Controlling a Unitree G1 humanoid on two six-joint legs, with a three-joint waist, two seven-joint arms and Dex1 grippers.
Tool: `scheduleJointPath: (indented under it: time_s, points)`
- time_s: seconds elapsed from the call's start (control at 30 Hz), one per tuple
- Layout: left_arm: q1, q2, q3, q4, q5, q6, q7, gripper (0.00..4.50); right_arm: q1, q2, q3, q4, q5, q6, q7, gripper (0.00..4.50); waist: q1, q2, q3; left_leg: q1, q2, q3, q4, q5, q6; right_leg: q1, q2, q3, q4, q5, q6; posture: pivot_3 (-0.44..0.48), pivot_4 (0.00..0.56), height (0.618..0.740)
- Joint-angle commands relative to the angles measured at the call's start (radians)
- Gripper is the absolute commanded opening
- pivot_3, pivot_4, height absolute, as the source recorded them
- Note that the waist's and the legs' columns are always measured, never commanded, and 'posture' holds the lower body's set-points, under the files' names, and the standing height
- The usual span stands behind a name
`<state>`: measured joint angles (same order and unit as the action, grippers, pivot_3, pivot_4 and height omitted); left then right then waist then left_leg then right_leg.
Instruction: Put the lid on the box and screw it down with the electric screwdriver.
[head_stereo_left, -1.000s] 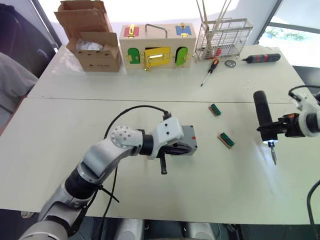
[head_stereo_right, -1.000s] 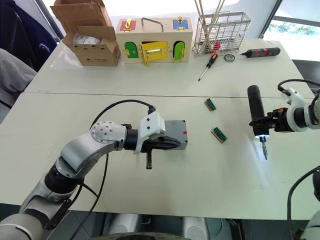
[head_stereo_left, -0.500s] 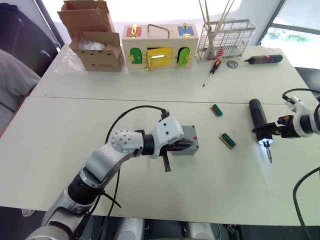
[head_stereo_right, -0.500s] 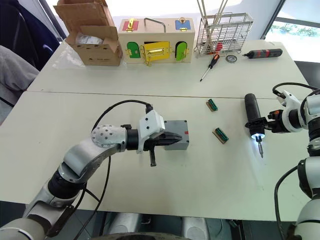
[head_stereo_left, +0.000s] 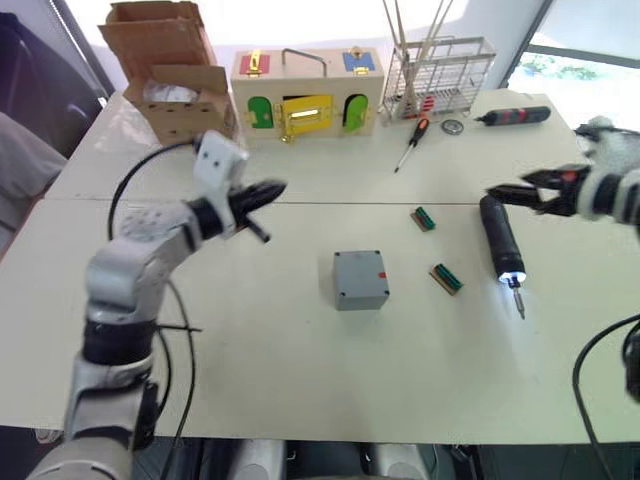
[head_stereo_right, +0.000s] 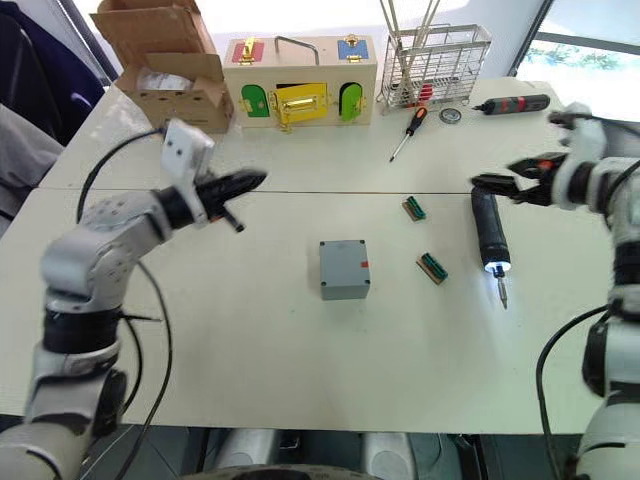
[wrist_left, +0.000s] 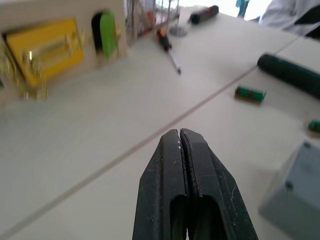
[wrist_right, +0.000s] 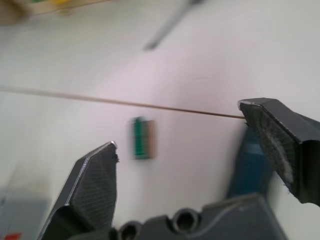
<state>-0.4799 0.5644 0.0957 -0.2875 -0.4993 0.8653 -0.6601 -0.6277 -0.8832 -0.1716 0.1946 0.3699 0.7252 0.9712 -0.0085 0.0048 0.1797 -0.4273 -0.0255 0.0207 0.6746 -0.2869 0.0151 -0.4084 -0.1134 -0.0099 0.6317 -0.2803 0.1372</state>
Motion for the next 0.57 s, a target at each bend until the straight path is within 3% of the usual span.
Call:
scheduleJointPath:
  time_s: [0.03,0.13,0.23,0.37,0.57]
  points:
    - [0.134,0.086,0.067,-0.113,-0.078,0.050,-0.070,0.00,0.175,-0.001,-0.091,-0.298,0.156,0.070,0.054,4.45,0.010,0.000,0.000,0.000,-0.001,0.000,0.001,0.000,0.000,0.001,-0.001,0.000,0.000,0.000,0.000,0.000,0.150,0.740]
    - [0.248,0.116,0.118,-0.182,-0.171,0.125,-0.090,0.00,0.310,-0.028,-0.139,-0.445,0.335,0.275,0.097,4.45,0.024,0.000,0.000,0.000,-0.001,0.000,0.008,0.000,0.001,0.003,-0.001,0.001,0.000,0.000,0.000,0.000,0.150,0.740]
    - [0.345,0.149,0.135,-0.252,-0.257,0.189,-0.120,0.00,0.424,-0.067,-0.168,-0.530,0.379,0.327,0.103,4.45,0.028,-0.001,-0.001,0.002,-0.002,-0.002,0.009,-0.002,0.003,0.006,-0.004,0.001,-0.002,0.000,-0.001,0.000,0.150,0.740]
    - [0.439,0.152,0.137,-0.319,-0.348,0.236,-0.116,0.00,0.602,-0.158,-0.151,-0.603,0.347,0.286,0.153,4.45,0.024,-0.001,-0.001,0.002,-0.002,-0.002,0.008,-0.003,0.004,0.006,-0.006,0.003,-0.002,0.000,-0.001,0.000,0.150,0.740]
    - [0.525,0.130,0.091,-0.358,-0.382,0.238,-0.077,0.00,0.682,-0.181,-0.122,-0.606,0.317,0.229,0.147,4.45,0.019,0.000,-0.002,0.003,-0.001,0.000,0.007,-0.003,0.004,0.005,-0.005,0.004,-0.001,0.000,-0.001,0.000,0.150,0.740]
